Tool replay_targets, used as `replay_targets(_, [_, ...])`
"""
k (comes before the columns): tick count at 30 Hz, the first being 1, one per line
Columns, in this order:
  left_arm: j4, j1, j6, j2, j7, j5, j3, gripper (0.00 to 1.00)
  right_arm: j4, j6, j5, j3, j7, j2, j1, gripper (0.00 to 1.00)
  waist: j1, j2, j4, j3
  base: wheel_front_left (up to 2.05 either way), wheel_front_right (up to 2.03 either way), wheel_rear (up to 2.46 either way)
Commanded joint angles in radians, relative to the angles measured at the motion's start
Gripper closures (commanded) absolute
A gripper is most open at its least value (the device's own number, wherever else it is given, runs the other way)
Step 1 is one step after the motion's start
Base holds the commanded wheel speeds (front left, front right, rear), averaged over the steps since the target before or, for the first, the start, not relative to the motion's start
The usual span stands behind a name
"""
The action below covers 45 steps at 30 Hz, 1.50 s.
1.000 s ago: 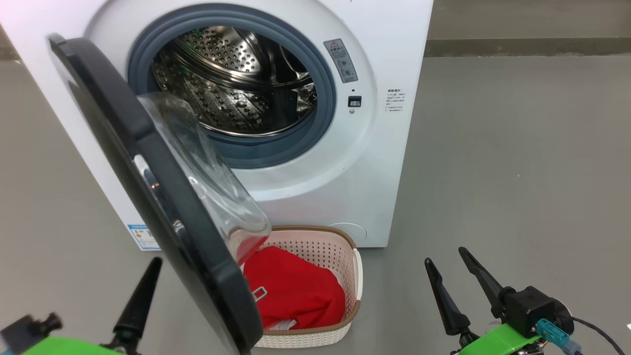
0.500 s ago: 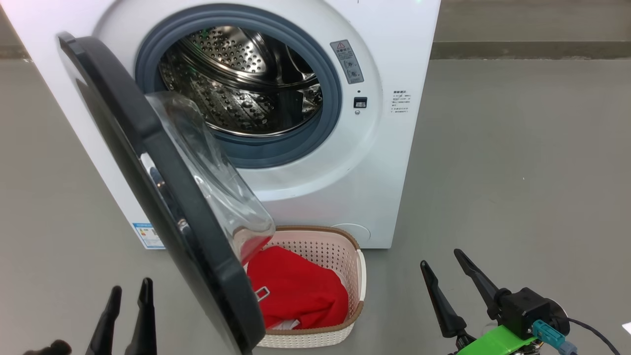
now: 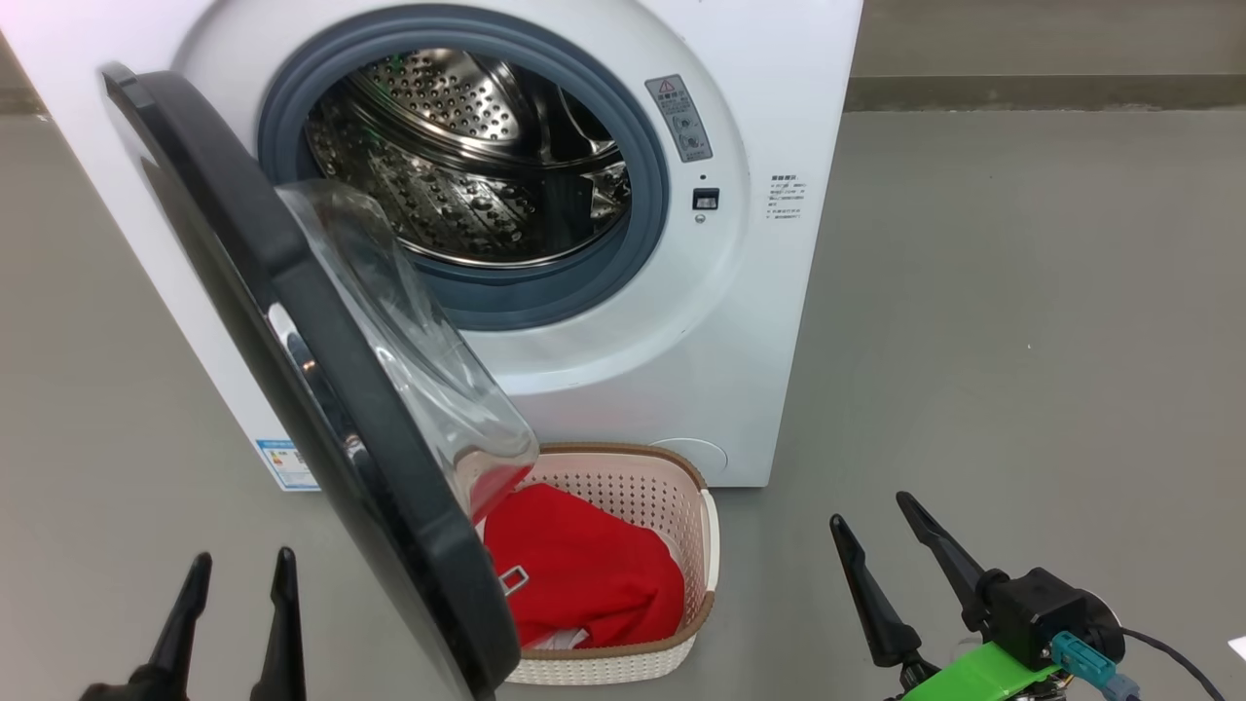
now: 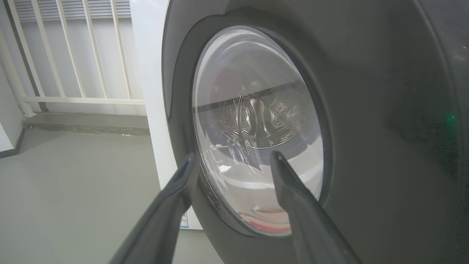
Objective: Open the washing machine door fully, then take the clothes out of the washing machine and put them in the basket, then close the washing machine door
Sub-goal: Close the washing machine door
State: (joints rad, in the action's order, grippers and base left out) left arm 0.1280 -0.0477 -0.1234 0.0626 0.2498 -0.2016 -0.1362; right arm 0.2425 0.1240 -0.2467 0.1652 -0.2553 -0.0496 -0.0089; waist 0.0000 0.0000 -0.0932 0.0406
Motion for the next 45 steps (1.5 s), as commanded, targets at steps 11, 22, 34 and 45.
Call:
replay_targets(11, [-0.001, -0.009, 0.016, -0.009, 0.012, 0.101, -0.059, 0.0, -0.028, 0.007, -0.014, 0.018, -0.006, -0.001, -0.042, 0.0, 0.0, 0.0, 0.0, -0.003, 0.0, 0.0, 0.0])
replay_targets(22, [0.013, -0.008, 0.015, -0.012, 0.012, 0.07, -0.06, 0.0, -0.025, 0.007, -0.016, 0.018, -0.006, -0.001, -0.047, 0.0, 0.0, 0.0, 0.0, -0.001, 0.0, 0.0, 0.0])
replay_targets(34, [0.017, -0.013, 0.027, -0.012, 0.012, 0.065, -0.048, 0.0, -0.027, 0.007, -0.015, 0.015, -0.006, -0.001, -0.046, 0.0, 0.0, 0.0, 0.003, -0.002, 0.0, 0.0, 0.0])
replay_targets(45, [0.018, -0.015, 0.031, -0.012, 0.012, 0.075, -0.041, 0.11, -0.025, 0.007, -0.018, 0.018, -0.006, -0.001, -0.046, 0.0, 0.0, 0.0, 0.003, -0.002, 0.0, 0.0, 0.0])
